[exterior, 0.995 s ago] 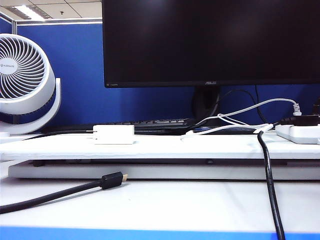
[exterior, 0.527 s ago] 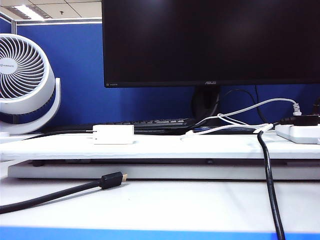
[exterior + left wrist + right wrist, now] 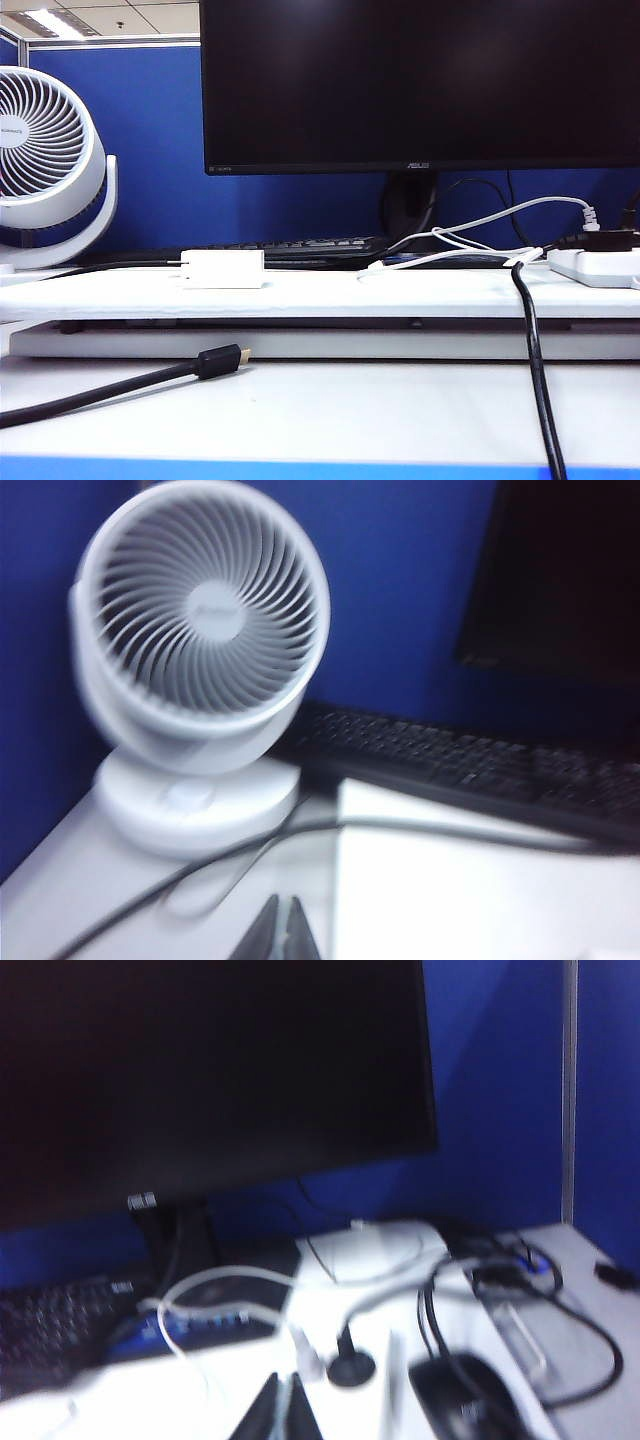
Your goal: Pick up the Type-C charging cable and the charging base, insert one end of the Type-C charger into the corresponding slot on the base, and finally place the plugged-in charger back on the table.
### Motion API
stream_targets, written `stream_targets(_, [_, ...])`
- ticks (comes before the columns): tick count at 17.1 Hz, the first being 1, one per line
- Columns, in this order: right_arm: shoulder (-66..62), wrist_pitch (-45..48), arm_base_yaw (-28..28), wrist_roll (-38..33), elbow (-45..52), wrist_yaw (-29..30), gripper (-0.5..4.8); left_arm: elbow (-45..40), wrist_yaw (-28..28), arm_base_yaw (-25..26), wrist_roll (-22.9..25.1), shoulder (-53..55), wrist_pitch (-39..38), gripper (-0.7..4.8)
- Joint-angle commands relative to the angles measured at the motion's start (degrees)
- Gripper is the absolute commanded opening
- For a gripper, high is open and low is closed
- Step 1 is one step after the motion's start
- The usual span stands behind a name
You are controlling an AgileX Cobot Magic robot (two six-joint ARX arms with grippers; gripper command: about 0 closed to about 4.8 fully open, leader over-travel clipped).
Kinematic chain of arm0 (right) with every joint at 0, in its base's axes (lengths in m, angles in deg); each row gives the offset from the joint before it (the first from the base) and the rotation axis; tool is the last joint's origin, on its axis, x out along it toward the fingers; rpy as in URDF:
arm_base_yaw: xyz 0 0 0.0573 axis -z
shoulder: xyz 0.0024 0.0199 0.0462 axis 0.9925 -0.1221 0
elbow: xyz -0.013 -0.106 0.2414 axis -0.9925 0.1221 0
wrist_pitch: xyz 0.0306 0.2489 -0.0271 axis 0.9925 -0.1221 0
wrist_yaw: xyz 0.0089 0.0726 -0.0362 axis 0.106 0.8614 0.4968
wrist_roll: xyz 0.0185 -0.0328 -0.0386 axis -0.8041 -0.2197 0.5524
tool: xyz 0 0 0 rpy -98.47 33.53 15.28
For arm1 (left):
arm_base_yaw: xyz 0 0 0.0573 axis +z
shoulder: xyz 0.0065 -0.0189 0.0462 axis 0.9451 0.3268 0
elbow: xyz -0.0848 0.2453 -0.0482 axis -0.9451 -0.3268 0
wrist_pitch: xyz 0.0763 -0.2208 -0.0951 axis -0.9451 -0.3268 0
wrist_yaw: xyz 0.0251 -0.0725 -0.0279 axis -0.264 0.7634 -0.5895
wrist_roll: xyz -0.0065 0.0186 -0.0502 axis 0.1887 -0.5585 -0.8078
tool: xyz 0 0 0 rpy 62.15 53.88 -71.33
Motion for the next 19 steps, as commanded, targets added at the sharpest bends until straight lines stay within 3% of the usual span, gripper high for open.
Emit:
stream_targets(1, [-9.0,0.9,-0.1,0.1,-9.0,0.0,-0.02,10.8,9.2,0.1,4.9,13.8,3.3,-0.04])
stream_targets(4, [-21.5,1.5,-0.1,0.1,-20.8,1.9,-0.02,28.4,19.6,0.1,10.3,33.5,-2.2,-0.04])
stream_targets(5, [-25.0,1.4,-0.1,0.1,-24.2,3.6,-0.02,33.5,24.0,0.1,12.5,38.5,-6.1,-0.04])
stream_targets(6, [-32.0,1.6,-0.3,0.8,-29.2,7.5,-0.02,41.4,27.2,-0.9,18.3,46.2,-14.4,-0.04])
stream_targets(9, [-43.5,1.4,-4.4,5.0,-36.2,11.5,-0.02,49.5,21.7,-7.7,35.2,56.5,-27.8,-0.04])
stream_targets(13, [-53.7,-0.7,-11.9,5.6,-41.4,14.3,-0.02,49.6,16.2,-19.9,46.5,63.5,-27.2,0.06])
stream_targets(15, [-55.7,-2.0,-14.9,8.7,-41.6,14.4,-0.01,49.6,13.5,-23.8,49.8,65.9,-27.1,2.05])
stream_targets(16, [-56.4,-3.8,-16.4,9.6,-41.6,14.3,-0.01,49.6,13.4,-25.7,51.7,67.8,-27.0,3.39])
stream_targets(18, [-56.5,-7.1,-16.6,9.8,-41.5,14.4,-0.01,49.6,12.6,-27.3,56.9,70.6,-27.2,4.11])
stream_targets(19, [-56.5,-7.8,-16.6,9.8,-41.5,14.4,-0.01,49.6,12.8,-27.6,58.6,71.5,-27.2,4.13])
